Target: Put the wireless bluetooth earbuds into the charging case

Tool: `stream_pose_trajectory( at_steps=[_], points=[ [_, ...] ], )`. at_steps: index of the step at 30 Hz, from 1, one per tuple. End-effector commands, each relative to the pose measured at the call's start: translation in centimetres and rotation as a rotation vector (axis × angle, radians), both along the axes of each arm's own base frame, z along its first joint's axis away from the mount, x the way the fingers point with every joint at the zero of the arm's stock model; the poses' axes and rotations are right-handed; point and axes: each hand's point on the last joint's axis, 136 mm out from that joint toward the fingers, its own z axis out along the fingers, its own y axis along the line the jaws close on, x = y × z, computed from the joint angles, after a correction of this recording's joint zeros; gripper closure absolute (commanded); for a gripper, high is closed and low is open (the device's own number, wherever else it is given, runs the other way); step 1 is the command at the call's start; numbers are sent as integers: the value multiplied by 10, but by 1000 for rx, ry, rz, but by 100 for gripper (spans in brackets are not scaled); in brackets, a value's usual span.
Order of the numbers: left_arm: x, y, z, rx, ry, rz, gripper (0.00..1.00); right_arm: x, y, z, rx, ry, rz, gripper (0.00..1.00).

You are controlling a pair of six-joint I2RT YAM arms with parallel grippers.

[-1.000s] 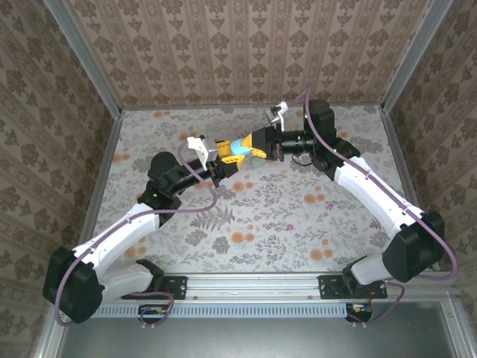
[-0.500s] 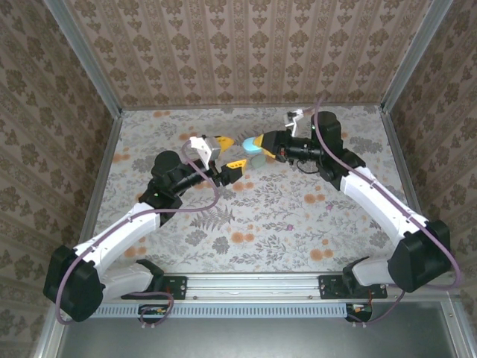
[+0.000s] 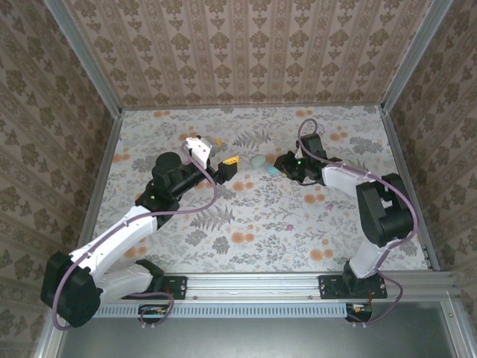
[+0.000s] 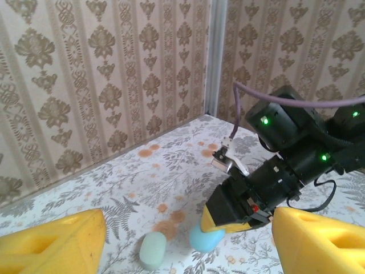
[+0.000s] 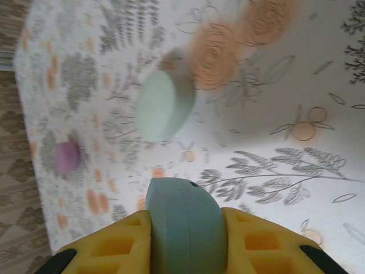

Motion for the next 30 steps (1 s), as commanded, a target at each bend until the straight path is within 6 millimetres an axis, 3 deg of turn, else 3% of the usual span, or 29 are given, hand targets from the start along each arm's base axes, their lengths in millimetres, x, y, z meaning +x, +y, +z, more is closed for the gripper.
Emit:
stream_pose_trajectory(
  at_steps=[1,8,16,27,30],
  points=[
    [6,14,3,-2,-4,79,23,10,6,-4,1,-37,59,78],
    [17,23,1,8,21,142,22,13,9,-31,-5,12,116,76],
    [24,24,-4,22,66,167,22,7,-6,-50,-71,62,132,67],
    [35,36,-15,71,149,237,22,0,-25,-39,-200,59,143,42],
    [44,43,-28,119,217,296,21,-2,-31,-31,-232,50,135,39]
  ],
)
